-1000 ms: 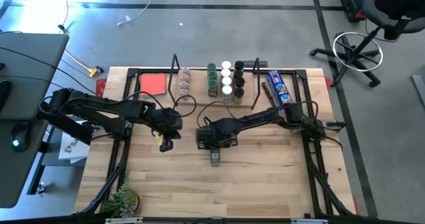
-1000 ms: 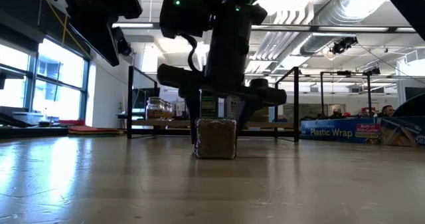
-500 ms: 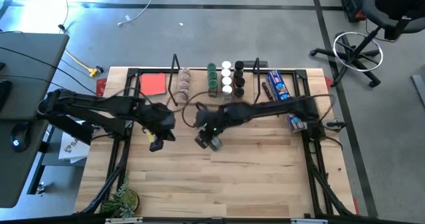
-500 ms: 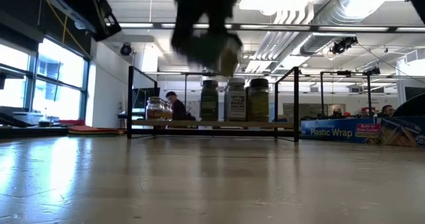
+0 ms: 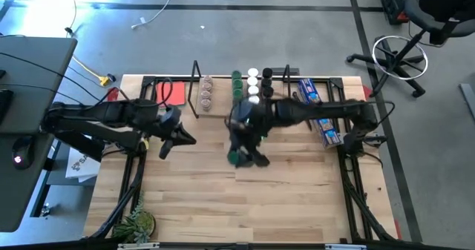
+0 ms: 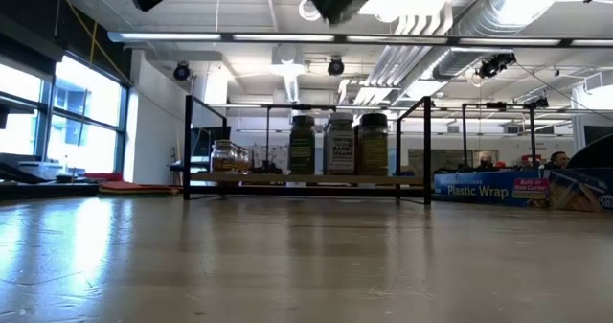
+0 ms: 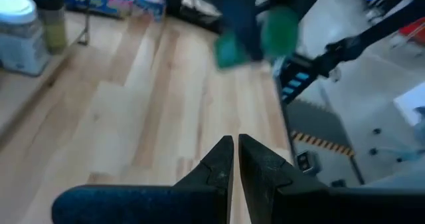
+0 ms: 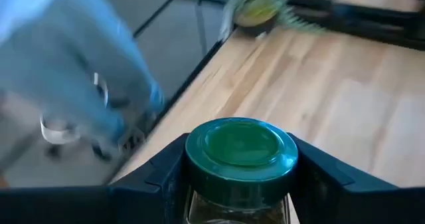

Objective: Shelf spices
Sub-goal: Put the green seasoning bottle on the shelf aligned with the other green seasoning bottles

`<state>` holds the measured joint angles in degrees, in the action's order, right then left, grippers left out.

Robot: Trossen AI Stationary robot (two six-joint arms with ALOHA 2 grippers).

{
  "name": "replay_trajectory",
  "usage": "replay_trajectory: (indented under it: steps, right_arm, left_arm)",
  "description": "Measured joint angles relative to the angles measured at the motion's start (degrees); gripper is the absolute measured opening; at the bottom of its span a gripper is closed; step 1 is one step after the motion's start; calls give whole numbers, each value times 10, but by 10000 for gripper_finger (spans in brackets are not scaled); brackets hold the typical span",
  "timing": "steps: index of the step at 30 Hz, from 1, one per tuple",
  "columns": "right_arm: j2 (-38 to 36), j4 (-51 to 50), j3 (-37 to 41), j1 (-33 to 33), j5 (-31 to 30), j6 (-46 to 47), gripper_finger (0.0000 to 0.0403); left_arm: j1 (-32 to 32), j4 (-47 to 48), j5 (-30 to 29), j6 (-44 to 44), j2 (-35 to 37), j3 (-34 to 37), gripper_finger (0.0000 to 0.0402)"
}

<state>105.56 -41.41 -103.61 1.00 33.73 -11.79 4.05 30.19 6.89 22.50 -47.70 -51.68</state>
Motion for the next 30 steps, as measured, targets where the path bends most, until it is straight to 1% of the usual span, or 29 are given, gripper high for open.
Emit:
replay_trajectory:
  steps: [2,5,8,12,15,18,22,27,30]
  right_arm:
    - [7,14,27,17,1,-55,190]
    - [13,104,97,33,2,-92,190]
    - [13,269,187,36,-1,-79,190]
    - [24,533,287,35,-33,-23,190]
    - [58,654,332,37,-40,-39,190]
    - [105,701,343,45,-41,-73,190]
    - [149,720,329,53,-33,-49,190]
    - [165,753,328,59,-33,-48,190]
    - [165,752,326,59,-32,-48,196]
  left_arm:
    - [12,-4,1,15,3,-6,19]
    - [43,23,-27,46,-2,-39,19]
    - [82,82,-79,70,-14,-79,19]
    - [123,154,-139,118,-30,-120,19]
    - [143,170,-160,148,-35,-125,19]
    - [154,172,-165,154,-40,-125,19]
    - [161,186,-159,160,-50,-125,19]
    - [169,194,-157,164,-60,-125,19]
    - [171,196,-146,164,-64,-125,19]
